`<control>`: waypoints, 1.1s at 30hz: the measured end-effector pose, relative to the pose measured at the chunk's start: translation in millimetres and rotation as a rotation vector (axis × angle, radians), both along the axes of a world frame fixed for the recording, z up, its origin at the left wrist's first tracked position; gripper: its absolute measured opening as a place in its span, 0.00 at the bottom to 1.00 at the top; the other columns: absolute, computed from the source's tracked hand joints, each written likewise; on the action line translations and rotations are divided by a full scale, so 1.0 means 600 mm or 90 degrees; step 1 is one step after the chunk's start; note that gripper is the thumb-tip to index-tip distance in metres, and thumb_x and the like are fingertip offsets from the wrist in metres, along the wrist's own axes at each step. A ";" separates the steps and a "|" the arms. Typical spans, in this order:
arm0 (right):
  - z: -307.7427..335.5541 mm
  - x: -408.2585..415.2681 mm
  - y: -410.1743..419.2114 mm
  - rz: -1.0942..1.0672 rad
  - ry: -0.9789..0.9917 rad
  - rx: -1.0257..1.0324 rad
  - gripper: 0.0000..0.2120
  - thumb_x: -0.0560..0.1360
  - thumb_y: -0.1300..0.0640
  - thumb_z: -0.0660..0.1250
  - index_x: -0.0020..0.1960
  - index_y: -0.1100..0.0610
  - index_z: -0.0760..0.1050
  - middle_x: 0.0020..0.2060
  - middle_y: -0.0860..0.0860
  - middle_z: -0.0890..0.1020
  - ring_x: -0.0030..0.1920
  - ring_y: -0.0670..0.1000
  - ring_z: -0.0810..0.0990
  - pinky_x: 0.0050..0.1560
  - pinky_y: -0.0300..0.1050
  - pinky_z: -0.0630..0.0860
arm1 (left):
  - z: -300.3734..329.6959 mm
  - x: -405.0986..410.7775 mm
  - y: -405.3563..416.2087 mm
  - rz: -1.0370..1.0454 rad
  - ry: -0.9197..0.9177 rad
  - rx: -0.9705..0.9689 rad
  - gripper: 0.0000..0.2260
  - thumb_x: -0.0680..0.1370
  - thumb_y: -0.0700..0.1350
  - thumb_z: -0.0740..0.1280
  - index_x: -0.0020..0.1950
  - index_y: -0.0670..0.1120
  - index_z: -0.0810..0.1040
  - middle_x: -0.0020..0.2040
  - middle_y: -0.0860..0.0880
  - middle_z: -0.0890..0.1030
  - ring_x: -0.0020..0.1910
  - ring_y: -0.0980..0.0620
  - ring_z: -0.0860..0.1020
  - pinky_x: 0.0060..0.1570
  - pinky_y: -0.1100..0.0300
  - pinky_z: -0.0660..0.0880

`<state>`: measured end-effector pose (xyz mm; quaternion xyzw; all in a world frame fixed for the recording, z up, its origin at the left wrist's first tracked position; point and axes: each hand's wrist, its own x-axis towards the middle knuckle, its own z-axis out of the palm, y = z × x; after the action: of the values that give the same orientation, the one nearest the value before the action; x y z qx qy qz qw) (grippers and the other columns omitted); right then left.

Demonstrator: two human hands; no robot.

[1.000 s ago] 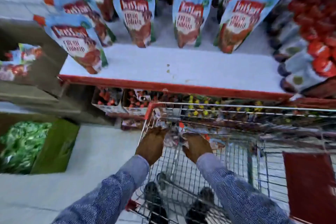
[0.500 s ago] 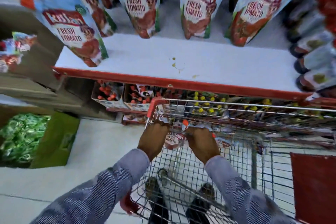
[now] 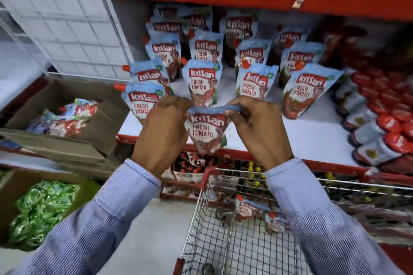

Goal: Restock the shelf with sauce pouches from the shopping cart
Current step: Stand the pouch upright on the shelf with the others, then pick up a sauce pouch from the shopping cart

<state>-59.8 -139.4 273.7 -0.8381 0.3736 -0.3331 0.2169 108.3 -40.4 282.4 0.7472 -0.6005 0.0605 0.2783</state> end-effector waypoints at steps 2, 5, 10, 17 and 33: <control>0.000 0.028 -0.022 -0.007 0.000 -0.006 0.03 0.75 0.58 0.69 0.46 0.53 0.81 0.28 0.45 0.76 0.30 0.42 0.74 0.34 0.37 0.65 | -0.001 0.026 -0.025 0.004 -0.008 0.001 0.16 0.70 0.28 0.66 0.56 0.39 0.81 0.50 0.36 0.83 0.52 0.34 0.79 0.50 0.46 0.77; -0.010 0.063 -0.048 -0.019 -0.009 0.014 0.04 0.74 0.61 0.70 0.45 0.53 0.82 0.28 0.38 0.73 0.28 0.36 0.72 0.33 0.29 0.64 | -0.008 0.056 -0.058 -0.009 -0.016 0.014 0.15 0.70 0.27 0.65 0.53 0.38 0.82 0.49 0.35 0.83 0.50 0.34 0.80 0.47 0.48 0.77; -0.044 0.104 -0.072 -0.057 0.025 0.023 0.05 0.73 0.60 0.70 0.48 0.55 0.83 0.34 0.50 0.83 0.34 0.46 0.75 0.39 0.38 0.71 | -0.038 0.084 -0.099 0.001 -0.017 0.058 0.18 0.69 0.25 0.63 0.53 0.39 0.82 0.49 0.35 0.83 0.49 0.35 0.81 0.45 0.48 0.78; -0.047 0.102 -0.082 -0.035 -0.007 0.101 0.11 0.72 0.60 0.71 0.54 0.53 0.80 0.42 0.49 0.84 0.34 0.38 0.78 0.39 0.27 0.74 | -0.025 0.082 -0.090 0.003 0.003 0.076 0.15 0.75 0.30 0.67 0.60 0.38 0.80 0.56 0.35 0.83 0.53 0.34 0.81 0.51 0.46 0.79; -0.429 -0.212 0.001 -0.132 0.484 0.327 0.11 0.74 0.55 0.64 0.54 0.53 0.80 0.49 0.57 0.85 0.48 0.59 0.84 0.48 0.50 0.80 | -0.363 -0.190 -0.041 -0.173 0.127 0.436 0.09 0.74 0.37 0.67 0.50 0.43 0.83 0.48 0.41 0.86 0.45 0.42 0.84 0.46 0.51 0.82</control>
<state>-187.0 -138.8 16.5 -0.7780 0.5788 0.0808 0.2304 -5.4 -64.7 64.8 0.7126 -0.6495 -0.2542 0.0755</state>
